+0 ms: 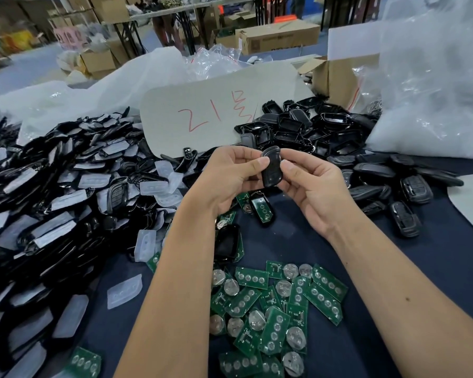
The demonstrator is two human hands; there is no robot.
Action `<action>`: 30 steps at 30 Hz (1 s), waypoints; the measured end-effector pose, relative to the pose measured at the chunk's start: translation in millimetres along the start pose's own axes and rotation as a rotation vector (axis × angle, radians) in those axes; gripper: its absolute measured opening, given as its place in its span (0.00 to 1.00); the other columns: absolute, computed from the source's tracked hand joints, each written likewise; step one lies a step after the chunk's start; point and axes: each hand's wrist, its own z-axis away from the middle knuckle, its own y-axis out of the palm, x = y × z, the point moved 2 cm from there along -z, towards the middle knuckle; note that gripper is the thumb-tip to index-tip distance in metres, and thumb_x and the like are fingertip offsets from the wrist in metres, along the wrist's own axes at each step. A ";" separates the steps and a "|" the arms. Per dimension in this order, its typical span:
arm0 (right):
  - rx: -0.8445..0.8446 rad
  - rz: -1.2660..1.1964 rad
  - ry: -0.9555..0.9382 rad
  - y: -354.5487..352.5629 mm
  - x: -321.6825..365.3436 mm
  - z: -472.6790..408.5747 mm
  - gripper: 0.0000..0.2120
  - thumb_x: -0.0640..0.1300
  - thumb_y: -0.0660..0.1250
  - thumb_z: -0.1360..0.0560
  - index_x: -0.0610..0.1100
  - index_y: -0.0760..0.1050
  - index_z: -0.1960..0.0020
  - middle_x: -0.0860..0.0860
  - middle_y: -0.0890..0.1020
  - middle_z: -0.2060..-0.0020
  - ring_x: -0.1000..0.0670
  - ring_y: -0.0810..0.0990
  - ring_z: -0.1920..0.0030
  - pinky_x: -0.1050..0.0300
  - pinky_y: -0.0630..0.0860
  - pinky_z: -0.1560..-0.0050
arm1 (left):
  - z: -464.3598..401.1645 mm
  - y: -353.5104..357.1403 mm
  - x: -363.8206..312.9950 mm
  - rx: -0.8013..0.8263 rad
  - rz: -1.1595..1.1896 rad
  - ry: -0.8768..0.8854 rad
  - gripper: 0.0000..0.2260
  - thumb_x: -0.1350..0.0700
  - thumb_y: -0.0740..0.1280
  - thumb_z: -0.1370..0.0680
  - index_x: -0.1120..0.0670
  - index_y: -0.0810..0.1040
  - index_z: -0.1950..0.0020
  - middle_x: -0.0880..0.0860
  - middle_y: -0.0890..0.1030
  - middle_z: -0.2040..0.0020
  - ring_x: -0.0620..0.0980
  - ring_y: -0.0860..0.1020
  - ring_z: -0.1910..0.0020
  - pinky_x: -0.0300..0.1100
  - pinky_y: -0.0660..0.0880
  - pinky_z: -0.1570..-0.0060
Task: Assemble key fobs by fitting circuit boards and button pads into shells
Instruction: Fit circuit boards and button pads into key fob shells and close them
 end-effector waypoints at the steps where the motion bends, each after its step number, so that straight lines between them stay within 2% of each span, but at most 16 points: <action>1: -0.005 0.121 -0.041 -0.1 -0.2 -0.2 0.14 0.33 0.75 0.26 0.40 0.83 0.41 0.45 0.88 0.52 0.49 0.87 0.52 0.57 0.83 0.51 | -0.6 -2.5 -0.6 -0.039 -0.066 0.013 0.04 0.66 0.71 0.21 0.59 0.81 0.54 0.55 0.84 0.62 0.48 0.83 0.65 0.43 0.83 0.60; 3: -0.016 0.421 -0.131 1.7 -2.2 1.1 0.20 0.33 0.79 0.28 0.42 0.82 0.38 0.47 0.88 0.50 0.50 0.87 0.49 0.57 0.82 0.46 | -1.5 -5.0 -1.5 -0.103 -0.217 0.042 0.06 0.66 0.73 0.22 0.58 0.80 0.56 0.51 0.83 0.65 0.46 0.82 0.67 0.44 0.83 0.61; 6: -0.067 0.683 -0.206 7.3 -5.4 5.9 0.24 0.43 0.84 0.32 0.46 0.82 0.38 0.52 0.87 0.51 0.55 0.86 0.50 0.63 0.81 0.48 | -1.0 -0.3 -4.7 -0.134 -0.358 0.066 0.09 0.67 0.76 0.25 0.56 0.80 0.58 0.50 0.82 0.68 0.48 0.81 0.69 0.47 0.82 0.61; 9: -0.140 0.766 -0.273 9.8 -3.6 9.6 0.27 0.49 0.84 0.32 0.47 0.81 0.36 0.54 0.87 0.53 0.59 0.86 0.53 0.67 0.80 0.51 | 0.0 6.0 -8.4 -0.152 -0.410 0.061 0.08 0.66 0.78 0.27 0.56 0.80 0.59 0.54 0.83 0.64 0.52 0.82 0.63 0.55 0.84 0.51; 13: -0.120 0.781 -0.345 11.6 -2.7 11.2 0.26 0.46 0.83 0.30 0.49 0.80 0.33 0.53 0.87 0.56 0.58 0.86 0.55 0.66 0.81 0.50 | 3.5 7.5 -11.0 -0.176 -0.393 0.029 0.07 0.64 0.78 0.28 0.57 0.81 0.58 0.57 0.82 0.61 0.55 0.82 0.60 0.61 0.82 0.47; 16: -0.128 0.746 -0.331 9.9 -4.0 9.3 0.24 0.45 0.82 0.30 0.51 0.81 0.35 0.54 0.87 0.58 0.57 0.87 0.55 0.62 0.83 0.50 | 5.6 7.3 -12.9 -0.166 -0.418 0.046 0.05 0.61 0.77 0.26 0.56 0.82 0.57 0.54 0.83 0.64 0.50 0.82 0.63 0.52 0.83 0.53; 18: -0.149 0.695 -0.279 7.2 -5.3 6.9 0.21 0.43 0.81 0.29 0.53 0.81 0.38 0.53 0.87 0.58 0.54 0.87 0.53 0.55 0.85 0.47 | 6.0 7.4 -13.4 -0.157 -0.373 0.039 0.07 0.55 0.75 0.22 0.57 0.82 0.56 0.54 0.86 0.63 0.47 0.82 0.66 0.46 0.83 0.59; 20: -0.173 0.523 -0.205 4.2 -5.9 4.2 0.19 0.39 0.79 0.27 0.52 0.80 0.39 0.47 0.87 0.54 0.46 0.88 0.50 0.45 0.85 0.44 | 5.0 3.8 -14.2 -0.194 -0.382 0.027 0.11 0.49 0.73 0.21 0.56 0.82 0.55 0.51 0.87 0.62 0.42 0.80 0.70 0.39 0.79 0.66; 21: -0.182 0.395 -0.172 3.1 -5.3 3.3 0.18 0.36 0.77 0.25 0.51 0.80 0.39 0.43 0.87 0.52 0.42 0.87 0.48 0.43 0.85 0.44 | 3.8 -0.2 -15.1 -0.217 -0.477 0.029 0.12 0.47 0.74 0.22 0.55 0.82 0.55 0.49 0.86 0.63 0.39 0.78 0.71 0.37 0.75 0.67; 23: -0.192 0.176 -0.122 1.1 -3.0 1.5 0.19 0.32 0.74 0.23 0.49 0.79 0.37 0.37 0.85 0.48 0.39 0.87 0.46 0.45 0.85 0.44 | 2.0 -9.4 -15.6 -0.196 -0.750 -0.015 0.14 0.43 0.77 0.27 0.52 0.82 0.55 0.46 0.84 0.63 0.40 0.78 0.67 0.38 0.72 0.65; 25: -0.189 0.059 -0.099 -1.5 -1.4 -0.6 0.21 0.31 0.71 0.21 0.47 0.77 0.33 0.39 0.85 0.49 0.42 0.87 0.48 0.48 0.85 0.45 | 3.9 -13.3 -14.6 -0.062 -0.966 -0.140 0.17 0.42 0.82 0.33 0.50 0.82 0.55 0.46 0.84 0.59 0.44 0.81 0.59 0.42 0.74 0.62; 27: -0.179 -0.003 -0.082 -3.4 0.0 -2.4 0.21 0.29 0.68 0.21 0.44 0.76 0.31 0.41 0.84 0.51 0.43 0.87 0.49 0.49 0.84 0.45 | 4.6 -11.4 -12.5 0.044 -1.046 -0.209 0.18 0.44 0.84 0.35 0.50 0.81 0.54 0.48 0.83 0.57 0.47 0.81 0.58 0.43 0.75 0.60; 30: -0.163 -0.077 -0.064 -4.3 1.2 -2.6 0.20 0.28 0.67 0.21 0.41 0.77 0.31 0.40 0.82 0.49 0.42 0.86 0.48 0.49 0.83 0.43 | 4.6 -7.7 -10.9 0.087 -1.022 -0.185 0.16 0.49 0.85 0.35 0.49 0.82 0.56 0.48 0.80 0.60 0.47 0.77 0.63 0.41 0.70 0.65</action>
